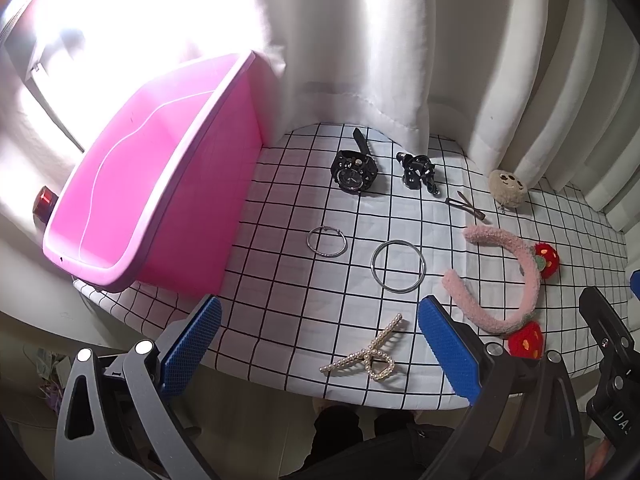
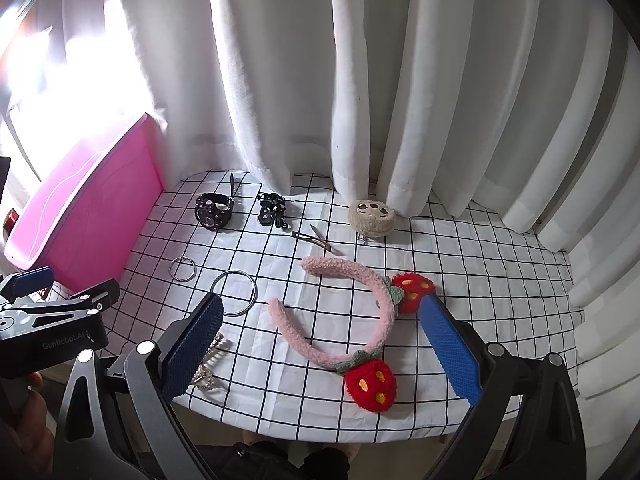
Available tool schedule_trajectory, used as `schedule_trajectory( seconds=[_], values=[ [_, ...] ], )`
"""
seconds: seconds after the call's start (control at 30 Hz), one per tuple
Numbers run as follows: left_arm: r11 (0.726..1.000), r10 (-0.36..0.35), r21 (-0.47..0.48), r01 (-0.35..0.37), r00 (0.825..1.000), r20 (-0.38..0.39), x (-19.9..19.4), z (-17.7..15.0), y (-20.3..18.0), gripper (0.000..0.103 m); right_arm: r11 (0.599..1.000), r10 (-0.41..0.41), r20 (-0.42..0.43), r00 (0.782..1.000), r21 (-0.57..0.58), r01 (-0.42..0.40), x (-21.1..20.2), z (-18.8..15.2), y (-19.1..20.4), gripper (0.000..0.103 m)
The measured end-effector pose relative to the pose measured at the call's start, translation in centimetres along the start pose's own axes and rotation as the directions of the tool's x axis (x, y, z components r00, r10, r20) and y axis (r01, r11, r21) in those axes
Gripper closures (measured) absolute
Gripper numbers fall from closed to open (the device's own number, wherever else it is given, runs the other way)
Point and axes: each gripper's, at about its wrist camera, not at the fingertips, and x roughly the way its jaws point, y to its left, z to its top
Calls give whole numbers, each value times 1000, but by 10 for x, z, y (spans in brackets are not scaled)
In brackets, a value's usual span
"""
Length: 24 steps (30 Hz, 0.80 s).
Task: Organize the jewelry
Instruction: 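Move both tools toward the pearl clip and strawberry headband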
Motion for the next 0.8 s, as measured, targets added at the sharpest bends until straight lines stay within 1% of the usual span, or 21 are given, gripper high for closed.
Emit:
schedule_trajectory(
  seconds=[0.8],
  values=[
    [1000,2,-1,-2,1000,1,1,1,0,6,1000,12,4,1000,3,-12,-1,-1,-1,9]
  ],
)
